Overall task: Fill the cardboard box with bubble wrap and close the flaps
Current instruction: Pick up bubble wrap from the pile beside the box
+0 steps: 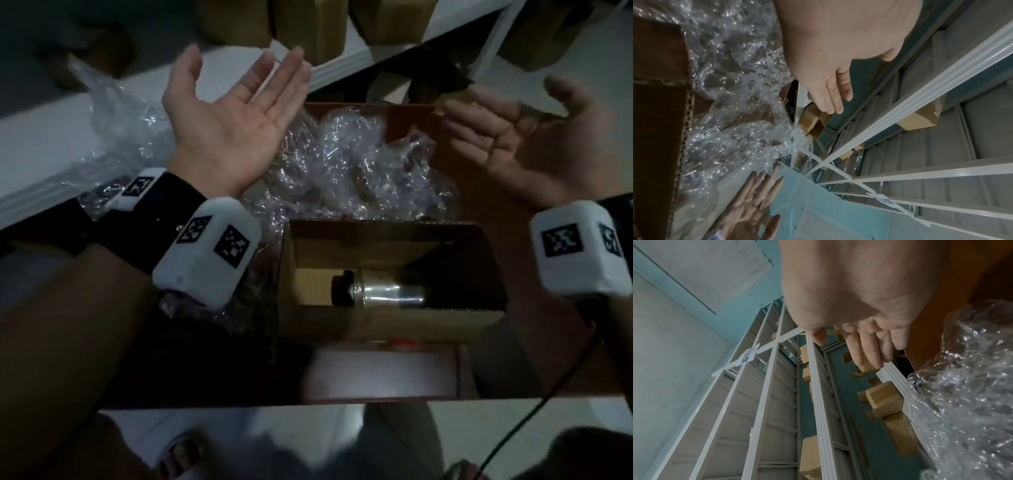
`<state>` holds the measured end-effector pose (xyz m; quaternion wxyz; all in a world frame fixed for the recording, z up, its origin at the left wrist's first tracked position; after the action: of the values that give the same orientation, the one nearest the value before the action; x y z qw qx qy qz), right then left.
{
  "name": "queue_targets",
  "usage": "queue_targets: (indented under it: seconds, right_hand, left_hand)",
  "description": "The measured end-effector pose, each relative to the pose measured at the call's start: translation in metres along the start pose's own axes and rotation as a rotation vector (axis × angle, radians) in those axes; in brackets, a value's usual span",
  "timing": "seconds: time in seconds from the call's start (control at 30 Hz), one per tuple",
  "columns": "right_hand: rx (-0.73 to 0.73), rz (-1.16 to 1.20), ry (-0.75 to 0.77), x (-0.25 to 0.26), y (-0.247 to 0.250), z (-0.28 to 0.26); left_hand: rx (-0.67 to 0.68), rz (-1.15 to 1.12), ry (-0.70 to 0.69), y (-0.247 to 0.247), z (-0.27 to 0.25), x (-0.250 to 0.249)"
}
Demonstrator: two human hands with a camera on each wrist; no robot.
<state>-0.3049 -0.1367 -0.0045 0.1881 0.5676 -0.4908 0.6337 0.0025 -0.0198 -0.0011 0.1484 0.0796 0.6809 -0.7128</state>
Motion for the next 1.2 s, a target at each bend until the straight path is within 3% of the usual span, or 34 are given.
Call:
queue_targets:
  seconds: [0.17,0.4,0.7,0.87,1.2]
  right_hand:
    - [-0.007,-0.154,-0.060,0.001,-0.008,-0.009]
    - [0.002,-0.293,-0.190,-0.007,-0.009,-0.020]
    - [-0.079,-0.065,-0.153,-0.024,0.015,-0.040]
    - [-0.097,-0.022,-0.172,-0.030,0.015,-0.046]
    - [0.084,-0.126,-0.325,-0.031,0.017,-0.053]
  left_hand:
    - [0.045,0.004,-0.031,-0.005,-0.016,-0.006]
    - [-0.001,0.084,-0.035,-0.012,-0.035,-0.001]
    - [0.019,-0.049,-0.150,-0.031,-0.053,-0.006]
    - [-0.038,-0.065,-0.174,-0.027,-0.053,0.003]
    - [-0.109,0.070,-0.174,-0.043,-0.055,0.000]
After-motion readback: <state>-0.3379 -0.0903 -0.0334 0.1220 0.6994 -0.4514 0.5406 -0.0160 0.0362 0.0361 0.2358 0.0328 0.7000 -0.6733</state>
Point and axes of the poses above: each hand's wrist, its own z-axis towards the middle knuckle, its own y-axis out of the back of the hand, x = y × z, the point moved 2 cm from there along z, towards the middle knuckle, and after that the axes turned 7 degrees about x, right-handed, at the moved point
